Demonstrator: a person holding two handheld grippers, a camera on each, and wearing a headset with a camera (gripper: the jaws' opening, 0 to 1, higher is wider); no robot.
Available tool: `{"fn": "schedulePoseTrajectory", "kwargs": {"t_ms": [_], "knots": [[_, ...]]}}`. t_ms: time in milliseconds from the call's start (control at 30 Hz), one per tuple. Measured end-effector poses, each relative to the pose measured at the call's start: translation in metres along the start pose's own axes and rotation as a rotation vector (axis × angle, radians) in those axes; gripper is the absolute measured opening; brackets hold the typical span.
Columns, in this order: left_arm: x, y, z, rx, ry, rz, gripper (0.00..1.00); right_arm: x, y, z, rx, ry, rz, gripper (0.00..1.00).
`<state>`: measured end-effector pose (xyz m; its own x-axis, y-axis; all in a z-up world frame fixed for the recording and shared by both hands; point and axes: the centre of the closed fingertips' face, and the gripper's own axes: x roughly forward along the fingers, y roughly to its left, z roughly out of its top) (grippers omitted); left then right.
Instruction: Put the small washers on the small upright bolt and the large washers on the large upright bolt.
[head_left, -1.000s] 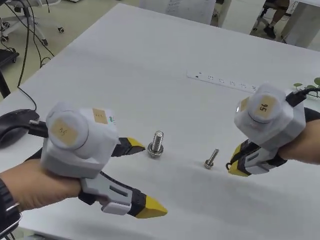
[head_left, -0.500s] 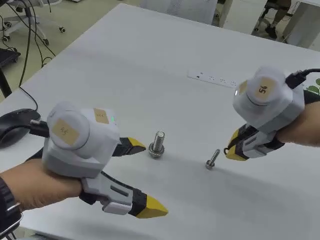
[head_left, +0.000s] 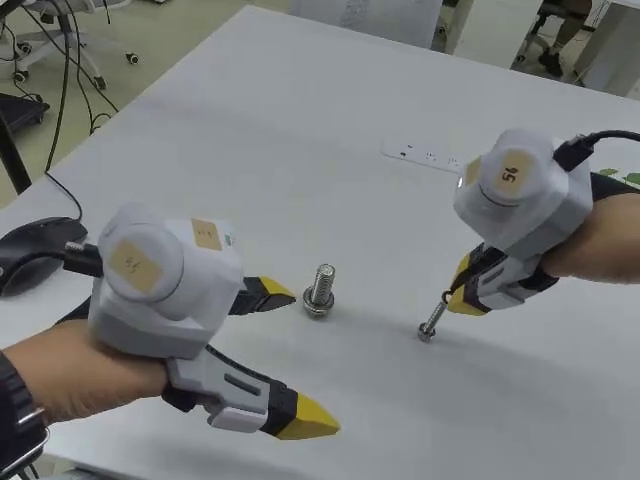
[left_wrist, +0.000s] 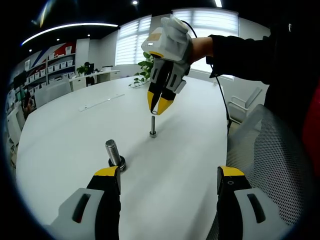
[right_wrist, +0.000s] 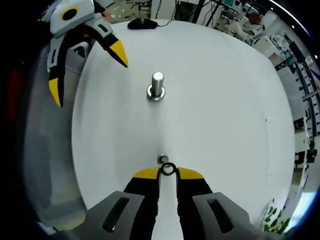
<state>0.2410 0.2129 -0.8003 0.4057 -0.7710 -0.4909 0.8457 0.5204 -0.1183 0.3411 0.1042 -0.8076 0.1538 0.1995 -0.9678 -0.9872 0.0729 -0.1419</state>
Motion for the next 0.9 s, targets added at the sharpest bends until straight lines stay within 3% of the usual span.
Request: {"fn": "schedulePoseTrajectory", "kwargs": {"t_ms": [900], "knots": [[0.002, 0.003, -0.002, -0.006, 0.002, 0.003, 0.79, 0.020, 0.000, -0.003, 0.005, 0.020, 0.028, 0.13]]}}
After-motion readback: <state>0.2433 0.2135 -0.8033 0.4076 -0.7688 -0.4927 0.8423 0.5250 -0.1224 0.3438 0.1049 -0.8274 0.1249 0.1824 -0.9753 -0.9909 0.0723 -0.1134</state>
